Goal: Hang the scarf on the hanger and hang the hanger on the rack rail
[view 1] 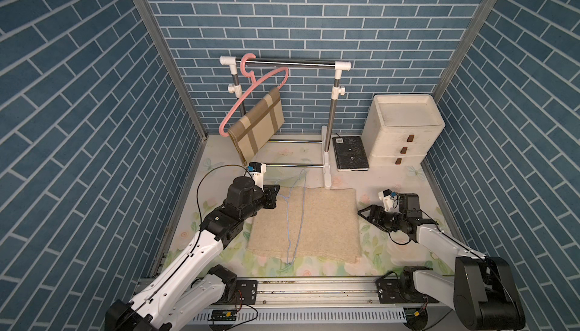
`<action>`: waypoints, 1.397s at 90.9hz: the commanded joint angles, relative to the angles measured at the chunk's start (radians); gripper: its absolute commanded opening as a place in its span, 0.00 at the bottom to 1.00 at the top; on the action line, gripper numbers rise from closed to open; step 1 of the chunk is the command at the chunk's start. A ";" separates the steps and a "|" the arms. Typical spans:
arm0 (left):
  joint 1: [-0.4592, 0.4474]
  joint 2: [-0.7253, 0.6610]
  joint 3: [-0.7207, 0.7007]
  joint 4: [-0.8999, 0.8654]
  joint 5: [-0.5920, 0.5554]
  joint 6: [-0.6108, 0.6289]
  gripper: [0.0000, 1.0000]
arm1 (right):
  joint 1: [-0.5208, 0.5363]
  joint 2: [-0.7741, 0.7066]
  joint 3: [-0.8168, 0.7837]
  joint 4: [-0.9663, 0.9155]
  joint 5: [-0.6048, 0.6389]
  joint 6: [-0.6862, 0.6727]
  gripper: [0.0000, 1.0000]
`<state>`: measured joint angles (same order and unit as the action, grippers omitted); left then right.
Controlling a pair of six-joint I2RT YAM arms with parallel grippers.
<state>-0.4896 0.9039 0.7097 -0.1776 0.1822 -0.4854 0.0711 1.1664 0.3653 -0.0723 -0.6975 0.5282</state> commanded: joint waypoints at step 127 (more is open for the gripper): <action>-0.001 -0.014 -0.098 0.055 -0.130 -0.079 0.00 | 0.671 0.320 0.248 0.850 0.102 0.767 0.00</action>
<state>-0.4892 0.8974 0.6254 -0.1310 0.0563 -0.5644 0.6743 1.4189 0.5415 0.6807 -0.6899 1.1896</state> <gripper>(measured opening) 0.086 0.078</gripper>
